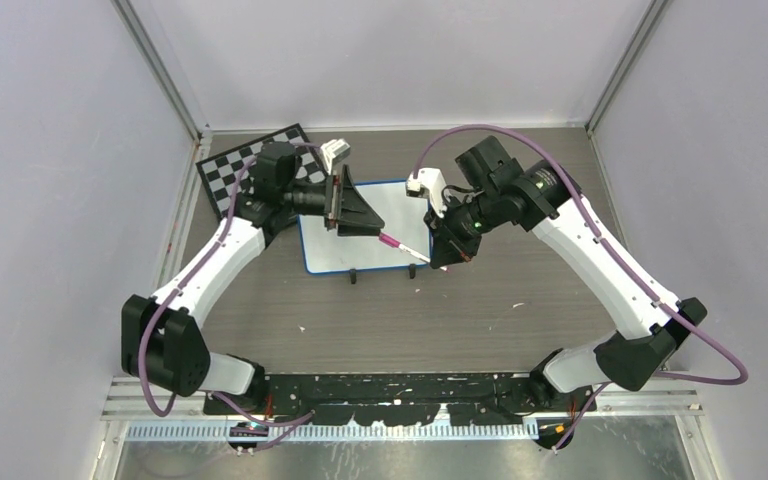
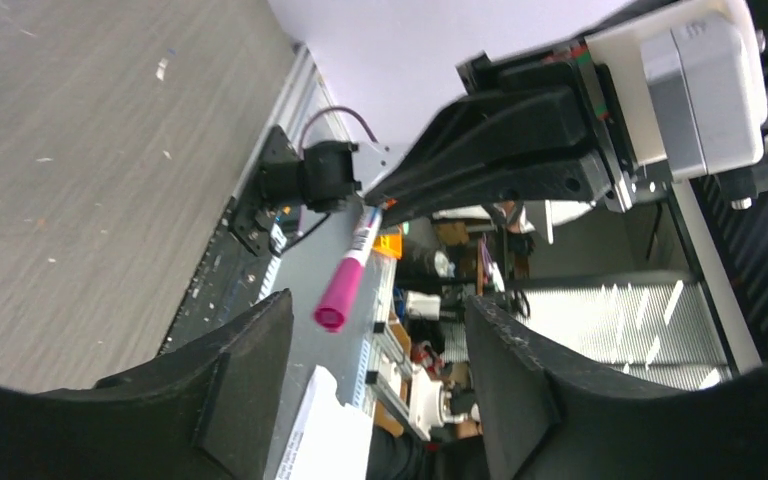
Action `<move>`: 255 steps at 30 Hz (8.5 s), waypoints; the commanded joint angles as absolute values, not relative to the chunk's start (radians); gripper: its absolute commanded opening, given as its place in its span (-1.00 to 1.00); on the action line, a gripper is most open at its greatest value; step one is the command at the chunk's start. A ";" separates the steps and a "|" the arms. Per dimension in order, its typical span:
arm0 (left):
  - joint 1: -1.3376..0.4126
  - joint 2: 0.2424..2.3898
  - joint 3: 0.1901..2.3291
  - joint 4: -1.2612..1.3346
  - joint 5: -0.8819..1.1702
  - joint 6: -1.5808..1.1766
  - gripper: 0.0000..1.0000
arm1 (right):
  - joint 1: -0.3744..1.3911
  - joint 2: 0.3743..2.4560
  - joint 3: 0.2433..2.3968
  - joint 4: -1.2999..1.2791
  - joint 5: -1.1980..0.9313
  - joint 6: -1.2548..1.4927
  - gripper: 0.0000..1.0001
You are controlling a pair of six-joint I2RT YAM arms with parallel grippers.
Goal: Write a sentence on the whiteboard
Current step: Move the whiteboard stand to the center of the board, then open the whiteboard marker, then place the pen cap at the center of the board, then move the whiteboard stand to the center of the board.
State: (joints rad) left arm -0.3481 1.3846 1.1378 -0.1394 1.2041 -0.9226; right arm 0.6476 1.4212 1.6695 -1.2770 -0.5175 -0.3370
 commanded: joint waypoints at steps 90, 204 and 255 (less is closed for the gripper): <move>-0.377 1.374 0.907 0.970 0.940 -1.466 -1.00 | 0.443 1.376 1.458 -0.229 -0.976 0.834 -0.36; 0.071 1.306 0.914 -0.814 0.190 0.580 0.08 | 0.136 1.190 1.174 -0.707 -0.994 0.139 -0.99; -0.815 1.759 1.037 -0.379 0.183 0.676 -0.09 | -0.087 1.120 1.037 -0.526 -1.008 0.190 -1.00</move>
